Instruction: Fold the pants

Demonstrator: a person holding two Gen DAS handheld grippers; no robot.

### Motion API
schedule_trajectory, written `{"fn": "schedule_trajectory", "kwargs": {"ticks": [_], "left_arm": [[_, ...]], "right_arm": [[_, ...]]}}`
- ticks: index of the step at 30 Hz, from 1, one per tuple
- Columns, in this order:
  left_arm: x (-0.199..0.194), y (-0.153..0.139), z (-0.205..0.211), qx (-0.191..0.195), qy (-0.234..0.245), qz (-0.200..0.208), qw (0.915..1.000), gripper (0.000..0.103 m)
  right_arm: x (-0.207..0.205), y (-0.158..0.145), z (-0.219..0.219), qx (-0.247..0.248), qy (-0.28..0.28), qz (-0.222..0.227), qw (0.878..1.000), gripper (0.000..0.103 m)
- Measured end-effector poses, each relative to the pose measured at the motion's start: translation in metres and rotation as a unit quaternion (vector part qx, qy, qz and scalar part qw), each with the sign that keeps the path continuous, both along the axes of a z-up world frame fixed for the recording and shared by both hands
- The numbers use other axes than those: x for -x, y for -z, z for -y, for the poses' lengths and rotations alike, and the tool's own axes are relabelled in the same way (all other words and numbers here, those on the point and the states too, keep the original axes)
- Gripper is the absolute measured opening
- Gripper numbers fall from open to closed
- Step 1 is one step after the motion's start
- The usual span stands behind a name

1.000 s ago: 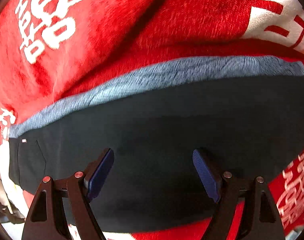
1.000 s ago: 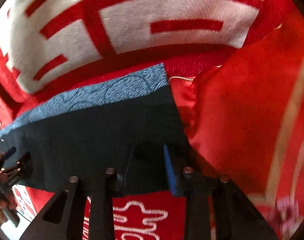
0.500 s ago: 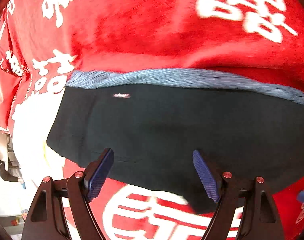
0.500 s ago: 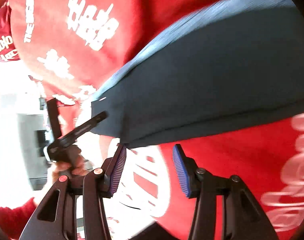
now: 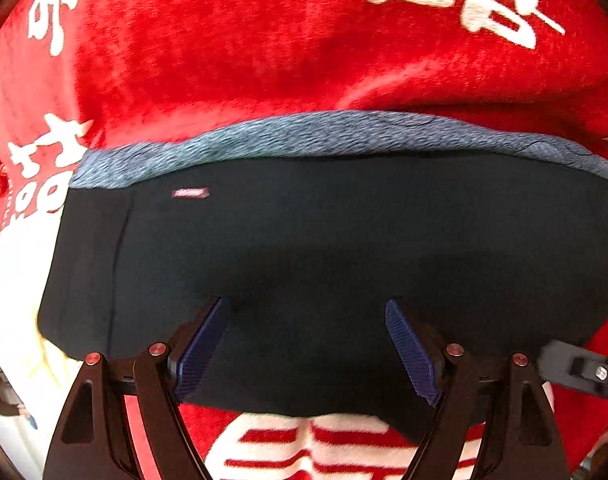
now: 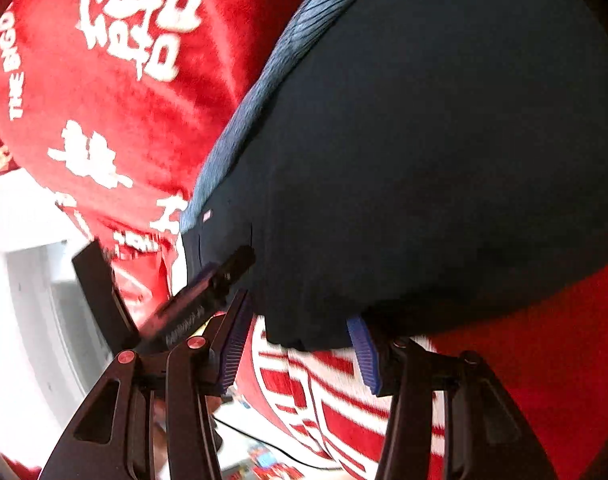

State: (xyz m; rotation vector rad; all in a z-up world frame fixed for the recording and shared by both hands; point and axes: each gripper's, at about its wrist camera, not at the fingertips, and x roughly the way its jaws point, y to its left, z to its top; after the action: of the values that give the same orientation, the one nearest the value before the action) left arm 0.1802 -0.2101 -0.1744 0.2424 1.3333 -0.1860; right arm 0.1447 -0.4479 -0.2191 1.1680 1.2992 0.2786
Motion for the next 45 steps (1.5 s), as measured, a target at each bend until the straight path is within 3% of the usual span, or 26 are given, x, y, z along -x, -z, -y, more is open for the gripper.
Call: {"fn": "schedule_trajectory", "kwargs": {"ticks": [2, 4, 6, 8, 9, 12, 15, 17, 20, 22, 26, 31, 33, 35, 39, 40, 43, 45], "left_arm": [[0.004, 0.002, 0.008, 0.001, 0.010, -0.010, 0.9999, 0.082], [0.016, 0.000, 0.016, 0.008, 0.029, -0.018, 0.9994, 0.082], [0.034, -0.001, 0.025, -0.001, 0.057, -0.010, 0.9983, 0.082], [0.049, 0.006, 0.029, -0.022, 0.073, -0.003, 0.9971, 0.082], [0.055, 0.005, 0.027, -0.017, 0.066, 0.015, 0.9975, 0.082], [0.057, 0.004, 0.028, -0.019, 0.066, 0.015, 0.9975, 0.083], [0.053, -0.005, 0.031, -0.033, 0.066, -0.006, 0.9973, 0.082], [0.046, -0.018, 0.034, -0.021, 0.056, 0.001, 0.9982, 0.082], [0.034, -0.037, 0.054, -0.012, 0.051, 0.031, 0.9982, 0.082], [0.019, -0.039, 0.073, -0.016, 0.046, 0.047, 0.9977, 0.082], [-0.018, -0.024, 0.109, -0.016, 0.016, 0.044, 0.9988, 0.082], [-0.045, -0.006, 0.138, -0.046, -0.004, 0.057, 0.9973, 0.082], [-0.048, 0.007, 0.144, -0.056, -0.001, 0.045, 0.9974, 0.083], [-0.046, 0.008, 0.148, -0.070, 0.002, 0.062, 0.9956, 0.092], [-0.038, -0.004, 0.169, -0.081, 0.007, 0.053, 0.9953, 0.093], [-0.049, -0.005, 0.161, -0.078, 0.003, 0.047, 0.9958, 0.093], [-0.034, -0.026, 0.158, -0.059, 0.000, 0.040, 0.9974, 0.093], [-0.018, -0.035, 0.156, -0.050, 0.004, 0.041, 0.9979, 0.093]], "right_arm": [[-0.006, -0.003, -0.003, 0.024, 0.006, -0.016, 1.000, 0.014], [-0.004, -0.019, -0.003, 0.049, 0.002, 0.001, 0.999, 0.010], [0.003, -0.035, -0.009, 0.086, -0.017, 0.017, 0.996, 0.009], [0.008, -0.029, -0.015, 0.105, -0.032, 0.006, 0.994, 0.009], [0.010, -0.022, -0.015, 0.106, -0.032, -0.006, 0.994, 0.009], [0.019, -0.013, -0.007, 0.080, -0.025, -0.014, 0.996, 0.011], [0.032, -0.028, 0.004, 0.104, -0.064, -0.037, 0.992, 0.015], [0.040, -0.052, 0.027, 0.146, -0.076, -0.015, 0.986, 0.015], [0.042, -0.080, 0.092, 0.244, -0.044, -0.007, 0.969, 0.021], [0.037, -0.085, 0.148, 0.305, -0.001, -0.031, 0.952, 0.032], [0.020, -0.083, 0.239, 0.419, 0.058, -0.079, 0.903, 0.032], [0.010, -0.074, 0.305, 0.478, 0.077, -0.105, 0.868, 0.032], [0.011, -0.058, 0.320, 0.472, 0.059, -0.119, 0.872, 0.031], [0.017, -0.054, 0.326, 0.463, 0.056, -0.101, 0.879, 0.028], [0.025, -0.057, 0.324, 0.475, 0.045, -0.106, 0.873, 0.028], [0.016, -0.057, 0.306, 0.480, 0.041, -0.110, 0.870, 0.029], [0.015, -0.064, 0.285, 0.492, 0.018, -0.127, 0.861, 0.039], [0.016, -0.070, 0.257, 0.479, 0.020, -0.122, 0.869, 0.042]]}}
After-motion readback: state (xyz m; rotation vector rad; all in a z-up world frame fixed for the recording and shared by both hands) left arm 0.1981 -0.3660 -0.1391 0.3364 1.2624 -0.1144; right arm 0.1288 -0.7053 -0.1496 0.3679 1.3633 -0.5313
